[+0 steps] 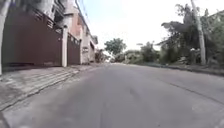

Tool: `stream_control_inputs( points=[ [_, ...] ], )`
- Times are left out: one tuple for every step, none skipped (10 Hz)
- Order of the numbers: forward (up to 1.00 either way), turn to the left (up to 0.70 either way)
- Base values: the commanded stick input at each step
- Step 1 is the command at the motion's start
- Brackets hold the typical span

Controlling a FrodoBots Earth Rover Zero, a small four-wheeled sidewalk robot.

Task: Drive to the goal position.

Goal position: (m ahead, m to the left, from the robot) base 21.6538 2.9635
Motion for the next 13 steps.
stream_control_inputs(
  points=[
    [1.0,-0.03],
    [1.0,-0.12],
    [1.0,-0.27],
    [1.0,-0.4],
    [1.0,-0.4],
    [1.0,-0.2],
    [1.0,0.0],
    [1.0,0.0],
    [1.0,0.0],
    [1.0,0.0],
    [1.0,0.0],
    [1.0,0.0],
    [1.0,0.0]
  ],
)
